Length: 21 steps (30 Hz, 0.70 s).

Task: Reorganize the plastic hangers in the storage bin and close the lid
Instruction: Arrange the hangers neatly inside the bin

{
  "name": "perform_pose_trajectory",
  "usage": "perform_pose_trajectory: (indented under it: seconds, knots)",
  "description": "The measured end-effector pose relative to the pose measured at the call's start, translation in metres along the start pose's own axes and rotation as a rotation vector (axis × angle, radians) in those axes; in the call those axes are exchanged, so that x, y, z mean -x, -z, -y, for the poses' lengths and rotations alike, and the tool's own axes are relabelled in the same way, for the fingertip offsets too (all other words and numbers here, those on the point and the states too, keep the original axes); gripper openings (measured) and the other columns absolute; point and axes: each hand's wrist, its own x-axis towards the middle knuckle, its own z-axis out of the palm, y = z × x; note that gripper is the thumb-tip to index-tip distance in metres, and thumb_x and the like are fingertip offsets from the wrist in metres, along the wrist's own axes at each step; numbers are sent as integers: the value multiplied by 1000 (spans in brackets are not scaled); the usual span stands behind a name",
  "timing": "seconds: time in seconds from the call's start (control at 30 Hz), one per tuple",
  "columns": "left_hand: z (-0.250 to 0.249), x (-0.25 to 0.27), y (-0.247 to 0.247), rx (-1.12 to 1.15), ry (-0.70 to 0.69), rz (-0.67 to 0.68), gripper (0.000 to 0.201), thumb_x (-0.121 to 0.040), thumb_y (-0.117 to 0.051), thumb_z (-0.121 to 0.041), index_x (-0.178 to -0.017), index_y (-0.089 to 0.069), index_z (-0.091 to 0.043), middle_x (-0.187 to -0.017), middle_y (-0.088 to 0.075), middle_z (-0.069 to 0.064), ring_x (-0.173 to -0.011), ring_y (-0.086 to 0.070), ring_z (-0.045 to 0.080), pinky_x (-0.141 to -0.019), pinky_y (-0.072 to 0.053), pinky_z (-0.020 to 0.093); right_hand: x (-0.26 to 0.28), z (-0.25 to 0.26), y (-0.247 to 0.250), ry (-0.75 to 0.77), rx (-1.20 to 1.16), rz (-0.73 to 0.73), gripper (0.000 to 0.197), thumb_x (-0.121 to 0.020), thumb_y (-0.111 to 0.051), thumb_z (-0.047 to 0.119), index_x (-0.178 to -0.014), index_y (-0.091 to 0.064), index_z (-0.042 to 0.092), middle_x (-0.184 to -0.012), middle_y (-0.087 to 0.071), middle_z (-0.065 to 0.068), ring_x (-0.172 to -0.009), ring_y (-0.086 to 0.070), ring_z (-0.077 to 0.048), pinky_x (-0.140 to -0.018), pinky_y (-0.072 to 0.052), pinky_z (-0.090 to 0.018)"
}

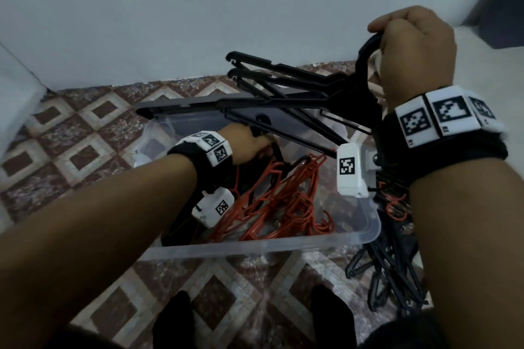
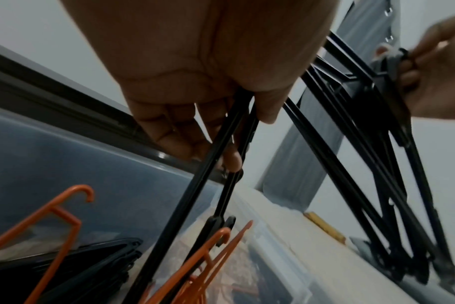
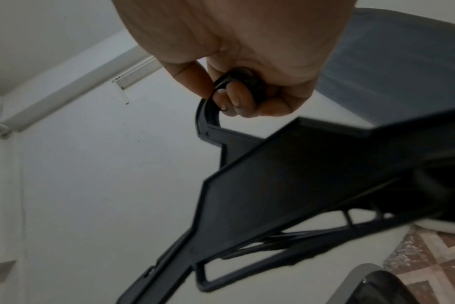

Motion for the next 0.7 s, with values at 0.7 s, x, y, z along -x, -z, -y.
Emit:
perform_pose_trajectory:
  seconds: [0.7]
  knots:
    - [85,109,125,554,255,-866,38,-84,-49,-68,-87,-75,-41,-75,-75,-9,-64,-68,4,-67,-53,29,6,-12,10,-17,76,169,33,-69,-46,20,-88,-73,24,-67,-64,12,-56,-59,-2,-55,-48,-17]
